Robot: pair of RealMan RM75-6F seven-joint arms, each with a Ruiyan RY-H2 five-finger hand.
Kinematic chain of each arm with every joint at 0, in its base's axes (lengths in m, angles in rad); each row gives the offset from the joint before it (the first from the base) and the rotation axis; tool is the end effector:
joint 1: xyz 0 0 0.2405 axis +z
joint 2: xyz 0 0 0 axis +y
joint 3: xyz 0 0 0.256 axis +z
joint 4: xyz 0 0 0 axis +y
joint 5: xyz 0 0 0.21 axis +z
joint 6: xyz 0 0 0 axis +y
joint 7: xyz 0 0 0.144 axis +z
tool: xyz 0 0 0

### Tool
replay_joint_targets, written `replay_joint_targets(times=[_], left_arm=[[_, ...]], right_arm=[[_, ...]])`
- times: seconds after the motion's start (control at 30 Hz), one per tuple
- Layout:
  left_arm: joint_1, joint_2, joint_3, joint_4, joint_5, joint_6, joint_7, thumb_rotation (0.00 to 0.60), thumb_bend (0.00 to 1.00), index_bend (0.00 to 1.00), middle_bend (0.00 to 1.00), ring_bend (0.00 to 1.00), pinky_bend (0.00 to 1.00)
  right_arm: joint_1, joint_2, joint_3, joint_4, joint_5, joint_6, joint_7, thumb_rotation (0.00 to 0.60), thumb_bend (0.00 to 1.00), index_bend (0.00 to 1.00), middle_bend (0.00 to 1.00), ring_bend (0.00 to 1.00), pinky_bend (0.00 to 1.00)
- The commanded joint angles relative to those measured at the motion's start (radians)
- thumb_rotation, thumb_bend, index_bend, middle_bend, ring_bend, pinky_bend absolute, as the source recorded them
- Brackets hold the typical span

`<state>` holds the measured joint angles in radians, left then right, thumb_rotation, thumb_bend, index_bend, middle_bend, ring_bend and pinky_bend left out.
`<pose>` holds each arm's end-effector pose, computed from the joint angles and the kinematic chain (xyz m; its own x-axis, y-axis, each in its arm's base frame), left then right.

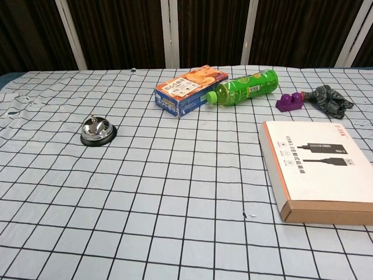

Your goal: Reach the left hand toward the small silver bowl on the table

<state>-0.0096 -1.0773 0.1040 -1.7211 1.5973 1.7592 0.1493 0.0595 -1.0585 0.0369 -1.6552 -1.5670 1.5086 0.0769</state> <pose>-0.2888 0.1247 0.1761 0.4682 -0.0906 0.8790 0.8823 -0.0065 -0.4706 -0.3022 -0.1699 0.1718 0.3445 -0.0048 0.9388 -0.9375 -0.0532 0.3438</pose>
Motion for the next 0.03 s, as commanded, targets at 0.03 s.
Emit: replay_joint_targets(times=[0.03], left_arm=[[0.008,-0.006,-0.009,0.01,0.002,-0.001,-0.01,0.6,0.91,0.0,0.0,0.0,0.0]], right_arm=[[0.001,0.0,0.0,0.0,-0.001,-0.001,0.004,0.6,0.39,0.08,0.0,0.0,0.0]])
